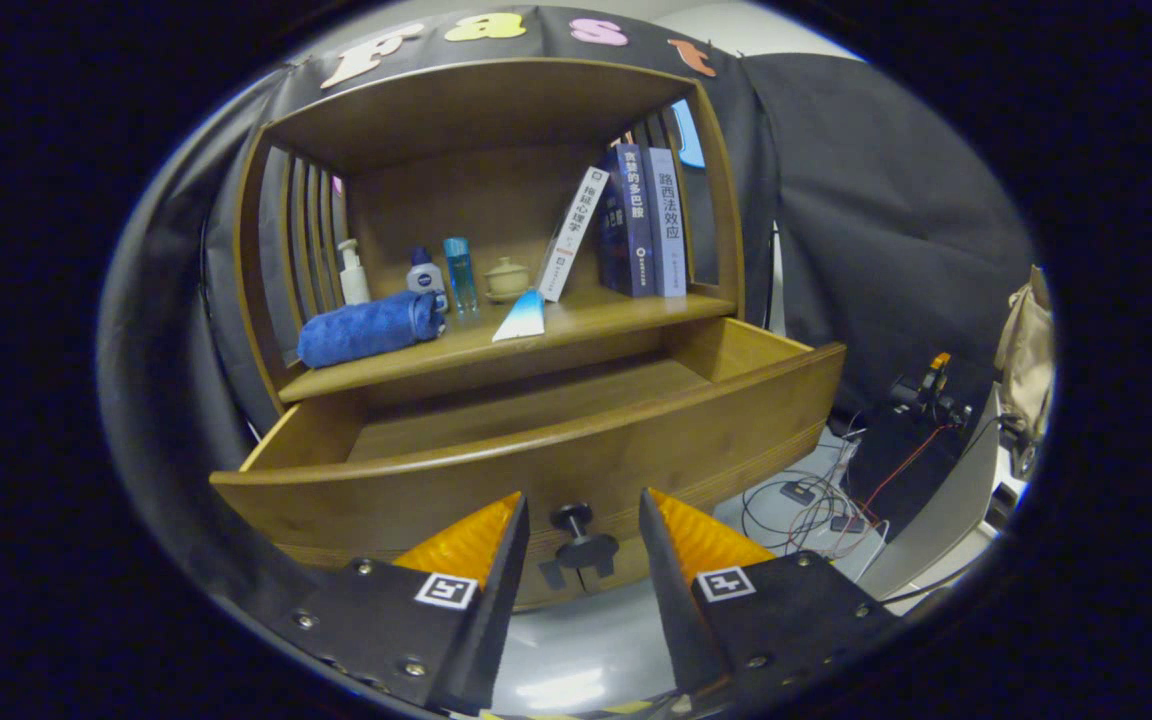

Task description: Pull open the drawer, take out the items inside it, and place them on the countertop above the cabinet.

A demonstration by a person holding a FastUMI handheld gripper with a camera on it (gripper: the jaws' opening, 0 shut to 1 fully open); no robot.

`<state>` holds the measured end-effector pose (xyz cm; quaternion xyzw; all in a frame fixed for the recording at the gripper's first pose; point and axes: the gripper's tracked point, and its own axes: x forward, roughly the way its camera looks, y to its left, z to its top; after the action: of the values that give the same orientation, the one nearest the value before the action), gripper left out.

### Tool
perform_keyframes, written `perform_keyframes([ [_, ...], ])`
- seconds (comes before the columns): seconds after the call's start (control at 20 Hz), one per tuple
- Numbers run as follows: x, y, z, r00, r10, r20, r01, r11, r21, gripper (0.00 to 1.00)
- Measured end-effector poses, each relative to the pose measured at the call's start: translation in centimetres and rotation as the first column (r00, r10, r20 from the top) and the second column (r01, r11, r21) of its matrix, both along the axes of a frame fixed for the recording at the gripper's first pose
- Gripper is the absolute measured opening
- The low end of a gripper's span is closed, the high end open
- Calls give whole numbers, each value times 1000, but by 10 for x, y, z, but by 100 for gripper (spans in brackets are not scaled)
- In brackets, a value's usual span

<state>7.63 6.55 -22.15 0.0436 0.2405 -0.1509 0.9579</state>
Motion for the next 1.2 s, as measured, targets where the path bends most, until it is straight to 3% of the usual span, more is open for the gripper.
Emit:
perform_keyframes([
  [0.2,3,0,-18,1000,14,2,-15,999,36,65],
  [0.4,7,6,-29,999,39,7,-39,997,68,72],
  [0.45,11,5,-30,999,37,10,-38,997,65,75],
  [0.6,18,8,-31,998,54,22,-55,997,55,98],
  [0.85,19,10,-38,998,58,33,-61,992,109,97],
  [1.0,16,11,-58,995,77,-68,-73,996,59,97],
  [1.2,23,6,-52,993,88,-73,-90,996,-20,97],
])
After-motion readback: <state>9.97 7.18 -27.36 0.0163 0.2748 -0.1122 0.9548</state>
